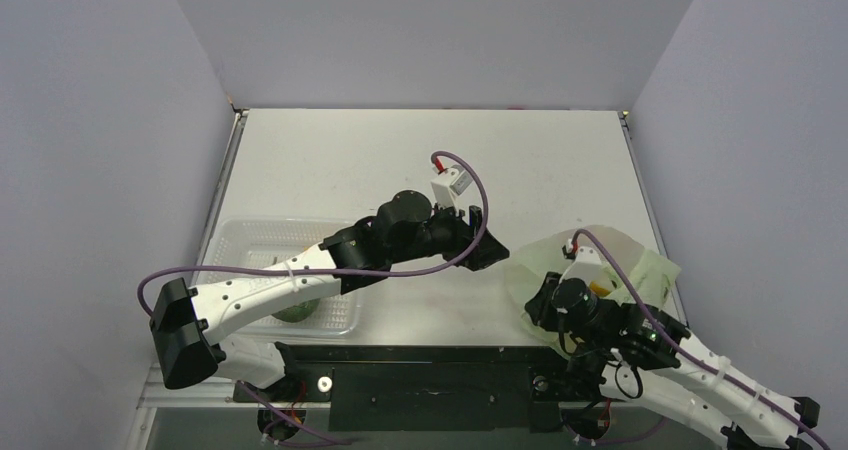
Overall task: Take the fake fruits out of the plastic bag
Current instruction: Adjust the plastic bag at the center of the board.
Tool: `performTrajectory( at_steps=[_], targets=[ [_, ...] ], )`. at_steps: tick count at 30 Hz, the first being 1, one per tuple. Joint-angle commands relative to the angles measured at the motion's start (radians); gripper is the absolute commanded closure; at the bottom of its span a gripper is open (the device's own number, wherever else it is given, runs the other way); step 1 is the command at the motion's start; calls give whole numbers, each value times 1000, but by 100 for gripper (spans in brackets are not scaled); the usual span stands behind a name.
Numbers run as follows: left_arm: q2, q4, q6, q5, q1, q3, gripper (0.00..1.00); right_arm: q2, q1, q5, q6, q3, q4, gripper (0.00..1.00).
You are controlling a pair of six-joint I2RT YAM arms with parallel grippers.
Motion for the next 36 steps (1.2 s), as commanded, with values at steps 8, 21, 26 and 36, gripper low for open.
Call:
performTrajectory(
  at_steps=[8, 21, 26, 36],
  targets=[
    [34, 182, -35, -111, -103, -131, 41, -12, 10, -104, -30, 88, 72, 58],
    [148, 445, -173, -315, -309, -249, 37, 91, 10, 372, -152, 533, -310, 32],
    [197, 430, -100, -334, -378, -171, 36, 151, 10, 444, -196, 601, -446, 28],
    [277, 430, 35, -294, -426, -58, 37, 214, 9, 372, -168, 464, -473, 25]
  ],
)
